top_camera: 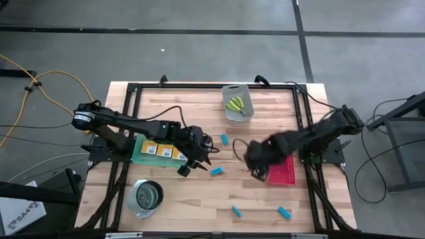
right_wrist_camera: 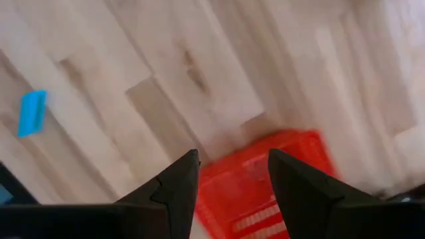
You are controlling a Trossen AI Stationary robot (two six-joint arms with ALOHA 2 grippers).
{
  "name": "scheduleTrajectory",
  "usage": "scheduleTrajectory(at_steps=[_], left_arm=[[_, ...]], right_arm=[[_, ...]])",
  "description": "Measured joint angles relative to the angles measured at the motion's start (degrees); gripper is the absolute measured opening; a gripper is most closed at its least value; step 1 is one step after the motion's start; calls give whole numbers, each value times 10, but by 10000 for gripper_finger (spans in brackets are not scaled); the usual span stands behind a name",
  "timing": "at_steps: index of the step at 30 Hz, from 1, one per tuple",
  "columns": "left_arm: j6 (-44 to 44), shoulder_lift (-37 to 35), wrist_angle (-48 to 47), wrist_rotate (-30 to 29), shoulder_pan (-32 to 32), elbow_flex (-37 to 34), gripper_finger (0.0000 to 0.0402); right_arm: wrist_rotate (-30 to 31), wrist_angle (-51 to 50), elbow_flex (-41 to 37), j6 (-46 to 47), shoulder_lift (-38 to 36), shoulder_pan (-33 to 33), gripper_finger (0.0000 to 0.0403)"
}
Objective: Pick & Place School Supplies
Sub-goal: Put the blue eraser into the red bin
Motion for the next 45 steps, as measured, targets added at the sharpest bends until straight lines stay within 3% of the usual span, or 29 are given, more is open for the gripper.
scheduleTrajectory(at_steps=[7, 16, 29, 45], left_arm=[[-7, 0, 42, 0, -32, 0, 115], [-11, 0, 80, 0, -52, 0, 115], [-25, 0, 100, 0, -62, 0, 115], [-41, 0, 127, -2, -80, 0, 115]], right_arm=[[43, 0, 0, 205, 2, 135, 173], [50, 20, -1, 357, 9, 248, 173], [41, 153, -78, 457, 65, 369, 173], [38, 207, -85, 582, 156, 454, 173]])
